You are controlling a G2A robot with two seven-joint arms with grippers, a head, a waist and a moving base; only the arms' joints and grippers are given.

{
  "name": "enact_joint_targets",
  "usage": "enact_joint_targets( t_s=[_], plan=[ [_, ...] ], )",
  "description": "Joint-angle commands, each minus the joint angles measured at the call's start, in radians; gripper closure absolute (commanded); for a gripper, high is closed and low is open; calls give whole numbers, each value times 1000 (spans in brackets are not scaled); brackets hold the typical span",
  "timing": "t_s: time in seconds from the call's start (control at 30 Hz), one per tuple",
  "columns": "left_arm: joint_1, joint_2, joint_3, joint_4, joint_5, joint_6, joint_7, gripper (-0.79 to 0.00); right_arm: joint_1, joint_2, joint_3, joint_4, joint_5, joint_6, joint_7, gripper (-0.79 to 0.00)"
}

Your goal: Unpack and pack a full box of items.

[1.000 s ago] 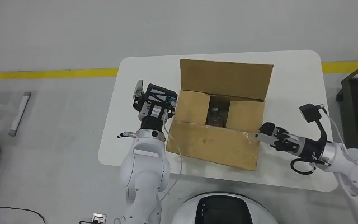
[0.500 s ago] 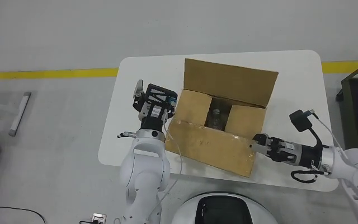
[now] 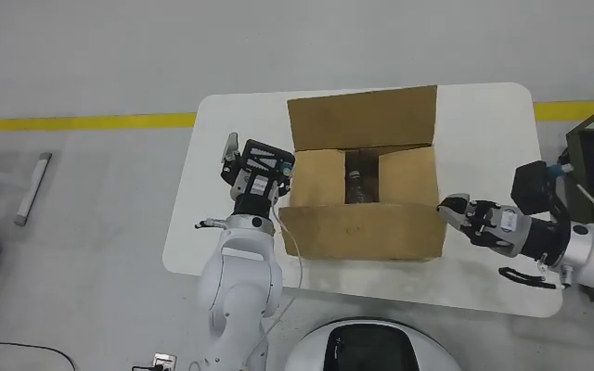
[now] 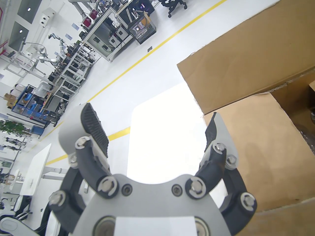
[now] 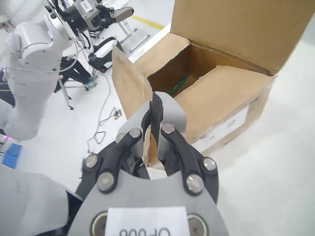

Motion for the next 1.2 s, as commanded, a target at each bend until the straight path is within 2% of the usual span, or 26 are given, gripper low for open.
enact_joint_targets(
  t_s=[0.0,0.2,0.43,0.5,0.53,0.63,0.67,0.7,0.8,0.83,1.17],
  plan=[
    [-1,1,11,-1,-2,-32,0,-785,-13,0,10,-26,-70,-46,-47,0],
    [-13,7,61,-7,18,-193,-32,-785,-77,-6,24,-84,-266,-127,-213,0],
    [-10,14,104,-23,20,-343,-71,-785,-153,-13,30,-110,-402,-130,-357,0],
    [-7,16,107,-30,15,-378,-77,-785,-165,-13,29,-112,-417,-127,-378,-31],
    [-6,17,108,-33,11,-390,-79,-785,-169,-13,29,-113,-423,-125,-386,-89],
    [-9,20,108,-40,6,-433,-83,-785,-181,-13,31,-113,-426,-117,-414,-83],
    [-10,22,108,-42,5,-446,-81,-785,-183,-13,32,-114,-428,-116,-418,-108],
    [-12,23,108,-44,2,-458,-80,-785,-184,-13,34,-114,-424,-107,-431,-185],
    [-18,25,104,-51,-8,-483,-77,-785,-187,-12,41,-111,-410,-95,-444,-25],
    [-21,26,102,-51,-11,-488,-78,-785,-188,-12,39,-109,-402,-94,-448,0],
    [-43,32,108,-54,-40,-539,-86,-785,-186,-7,58,-94,-297,-78,-475,0]
  ],
)
